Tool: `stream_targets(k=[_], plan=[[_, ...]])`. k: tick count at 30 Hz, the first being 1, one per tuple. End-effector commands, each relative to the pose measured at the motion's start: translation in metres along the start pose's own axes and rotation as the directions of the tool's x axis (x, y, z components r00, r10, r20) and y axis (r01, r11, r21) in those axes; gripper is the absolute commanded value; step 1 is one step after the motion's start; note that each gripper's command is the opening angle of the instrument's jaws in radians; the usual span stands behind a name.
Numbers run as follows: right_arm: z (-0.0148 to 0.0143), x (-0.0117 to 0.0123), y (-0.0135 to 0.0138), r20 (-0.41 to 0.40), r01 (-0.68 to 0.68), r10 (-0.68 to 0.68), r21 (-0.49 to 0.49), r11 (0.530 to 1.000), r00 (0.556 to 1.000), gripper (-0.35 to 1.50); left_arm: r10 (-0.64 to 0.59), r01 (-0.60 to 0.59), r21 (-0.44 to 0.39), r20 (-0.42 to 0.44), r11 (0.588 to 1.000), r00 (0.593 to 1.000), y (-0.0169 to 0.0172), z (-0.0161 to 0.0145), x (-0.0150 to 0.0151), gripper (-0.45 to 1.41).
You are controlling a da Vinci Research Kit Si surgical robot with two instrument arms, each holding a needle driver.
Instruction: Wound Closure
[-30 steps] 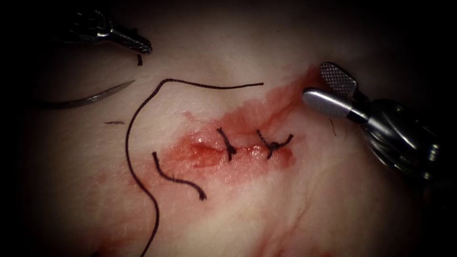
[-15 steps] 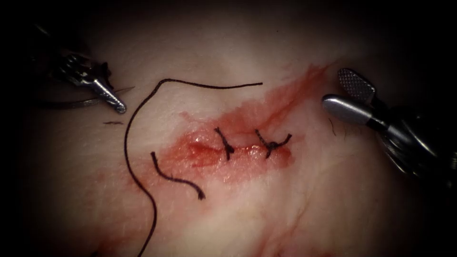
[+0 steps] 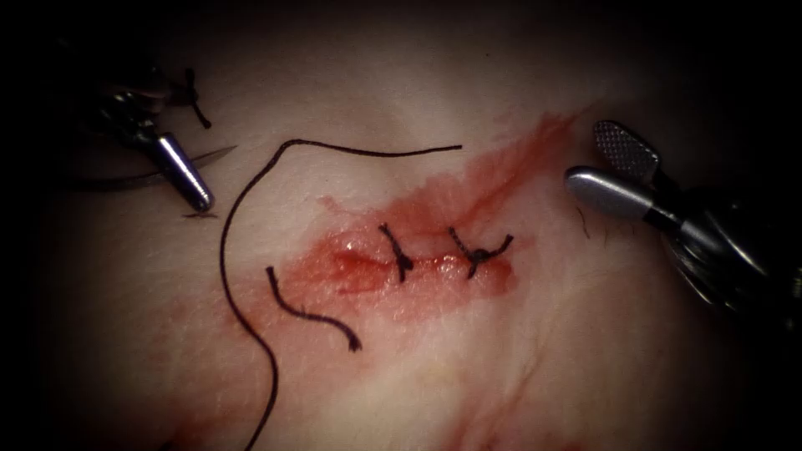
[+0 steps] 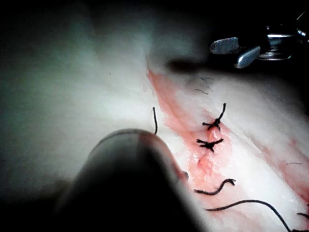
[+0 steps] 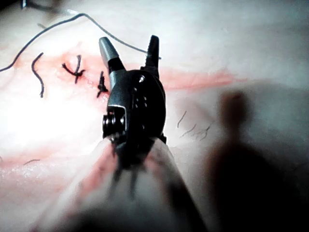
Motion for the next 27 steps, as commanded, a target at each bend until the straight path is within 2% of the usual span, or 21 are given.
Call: stream_targets(k=[1,4,8,10,11,12,13,17,19,21,23,25,27], plan=[[0.0009,-0.0002,-0.0002,-0.002,0.001,0.0,0.002,1.0,1.0,1.28,-0.038,0.038,0.002,-0.005,0.999,0.999,0.0001,-0.0001,0.0005,1.32],[0.0008,-0.0001,-0.0002,-0.002,0.0,0.0,0.002,1.0,1.0,1.28,-0.099,0.099,-0.001,0.008,0.995,0.995,0.0015,-0.0021,0.0004,1.2],[0.0008,-0.0002,-0.0002,-0.002,0.001,-0.001,0.002,1.0,1.0,1.28,-0.242,0.243,-0.008,0.022,0.97,0.97,0.0033,-0.0038,0.0007,0.85],[0.0009,-0.0002,-0.0002,-0.002,0.001,-0.001,0.002,1.0,1.0,1.3,-0.248,0.248,-0.012,0.028,0.969,0.968,0.0038,-0.0034,0.0007,0.85],[0.0008,-0.0002,-0.0002,-0.002,0.001,-0.001,0.002,1.0,1.0,1.3,-0.248,0.249,-0.02,0.04,0.968,0.968,0.004,-0.0029,0.0006,0.95],[0.0008,-0.0002,-0.0002,-0.002,0.001,-0.001,0.002,1.0,1.0,1.3,-0.204,0.206,-0.03,0.054,0.978,0.977,0.0041,-0.0018,0.0002,1.11],[0.0008,-0.0002,-0.0002,-0.002,0.001,-0.001,0.002,1.0,1.0,1.31,-0.166,0.167,-0.028,0.052,0.986,0.985,0.0043,-0.0007,-0.0002,1.18],[0.0008,-0.0002,-0.0003,-0.002,0.001,-0.001,0.002,1.0,1.0,1.33,-0.004,0.007,-0.048,0.075,0.999,0.997,0.0045,0.0035,-0.0023,1.2],[0.0008,-0.0002,-0.0003,-0.002,0.001,-0.001,0.002,1.0,1.0,1.35,0.135,-0.128,-0.079,0.088,0.989,0.987,0.0044,0.0046,-0.0029,1.23],[0.0008,-0.0002,-0.0003,-0.002,0.001,-0.001,0.002,1.0,1.0,1.35,0.292,-0.284,-0.095,0.083,0.954,0.953,0.0041,0.0051,-0.003,1.23],[0.0008,-0.0002,-0.0003,-0.002,0.001,-0.001,0.002,1.0,1.0,1.37,0.383,-0.375,-0.104,0.078,0.921,0.92,0.0037,0.0053,-0.0031,1.23],[0.0008,-0.0002,-0.0004,-0.002,0.001,-0.001,0.002,1.0,1.0,1.37,0.517,-0.507,-0.112,0.1,0.855,0.85,0.0033,0.0053,-0.0031,1.23],[0.0008,-0.0002,-0.0005,-0.002,0.001,-0.001,0.002,1.0,1.0,1.38,0.558,-0.548,-0.106,0.15,0.83,0.816,0.0032,0.0053,-0.0029,1.21]])
